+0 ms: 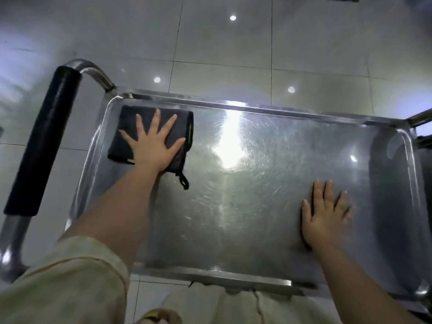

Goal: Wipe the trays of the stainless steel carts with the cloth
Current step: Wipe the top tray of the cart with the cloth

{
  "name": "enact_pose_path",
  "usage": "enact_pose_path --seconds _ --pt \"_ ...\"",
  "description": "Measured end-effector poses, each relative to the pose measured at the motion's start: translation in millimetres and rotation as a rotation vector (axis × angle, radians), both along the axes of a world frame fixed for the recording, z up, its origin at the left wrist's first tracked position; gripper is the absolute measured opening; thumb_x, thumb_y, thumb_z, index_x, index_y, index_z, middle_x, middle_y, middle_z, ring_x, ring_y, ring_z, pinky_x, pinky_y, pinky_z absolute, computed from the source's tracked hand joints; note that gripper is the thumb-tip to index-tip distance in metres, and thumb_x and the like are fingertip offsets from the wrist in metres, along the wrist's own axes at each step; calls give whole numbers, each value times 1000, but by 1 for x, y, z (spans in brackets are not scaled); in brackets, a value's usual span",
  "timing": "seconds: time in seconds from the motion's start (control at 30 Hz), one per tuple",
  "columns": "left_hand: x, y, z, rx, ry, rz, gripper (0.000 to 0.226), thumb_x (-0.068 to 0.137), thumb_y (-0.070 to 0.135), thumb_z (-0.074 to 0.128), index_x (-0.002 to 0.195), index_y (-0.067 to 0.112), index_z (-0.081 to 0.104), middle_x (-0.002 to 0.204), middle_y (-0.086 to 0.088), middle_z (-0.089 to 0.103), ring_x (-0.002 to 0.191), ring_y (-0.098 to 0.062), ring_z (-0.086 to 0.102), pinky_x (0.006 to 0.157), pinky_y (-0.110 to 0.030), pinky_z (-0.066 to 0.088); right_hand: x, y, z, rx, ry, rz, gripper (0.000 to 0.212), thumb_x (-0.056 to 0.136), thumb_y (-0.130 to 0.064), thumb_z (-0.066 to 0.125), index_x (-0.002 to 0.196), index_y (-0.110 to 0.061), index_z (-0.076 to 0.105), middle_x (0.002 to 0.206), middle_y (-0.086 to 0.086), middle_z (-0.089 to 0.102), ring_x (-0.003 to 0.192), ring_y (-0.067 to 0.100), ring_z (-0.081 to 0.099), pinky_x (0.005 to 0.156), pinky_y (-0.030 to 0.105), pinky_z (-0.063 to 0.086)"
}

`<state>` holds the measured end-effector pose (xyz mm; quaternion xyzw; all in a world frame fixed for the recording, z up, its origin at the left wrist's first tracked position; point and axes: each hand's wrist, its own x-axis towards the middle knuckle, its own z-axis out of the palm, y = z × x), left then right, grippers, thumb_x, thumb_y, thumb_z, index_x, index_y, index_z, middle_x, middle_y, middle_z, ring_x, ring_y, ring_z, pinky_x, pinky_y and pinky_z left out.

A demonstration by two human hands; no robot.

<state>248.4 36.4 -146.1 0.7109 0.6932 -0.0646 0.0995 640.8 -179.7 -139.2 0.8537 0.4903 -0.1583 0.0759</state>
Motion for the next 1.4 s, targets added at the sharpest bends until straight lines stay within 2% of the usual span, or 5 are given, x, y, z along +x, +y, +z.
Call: enact_pose_path --seconds 0.23,0.53,0.7,1.1,1.4 --pt "-61 -12 6 -17 35 81 74 80 86 5 147 58 -5 164 11 -6 149 -34 -11 106 -76 -5 -7 3 -1 -48 -40 15 63 96 -51 7 155 -31 -4 164 0 -7 148 37 -8 117 57 -8" --pt "-55 -16 8 -36 26 105 74 81 84 5 149 55 -3 164 9 -5 148 -36 -12 106 -77 -4 -34 3 -3 48 60 351 66 94 -57 8 154 -32 -3 163 -3 -8 149 26 -15 120 50 -8" --pt "1 -45 3 -6 -31 191 74 81 86 2 149 55 -3 164 9 -4 147 -40 -11 105 -77 -7 -34 2 -7 80 53 356 64 97 -55 14 156 -30 7 164 2 3 150 32 -5 119 54 -3" --pt "268 -61 1 -21 -112 -137 75 82 83 2 151 51 0 165 4 -8 145 -47 -16 96 -80 -15 -20 -3 -16 164 83 349 67 98 -53 21 156 -23 3 164 0 3 151 30 -1 119 55 5" --pt "199 -66 -2 10 -81 -142 78 79 88 4 149 55 4 164 12 -3 148 -38 -13 101 -76 -17 -18 -3 -13 141 86 338 70 95 -57 16 157 -28 1 162 -8 -7 150 23 -13 121 49 -5"
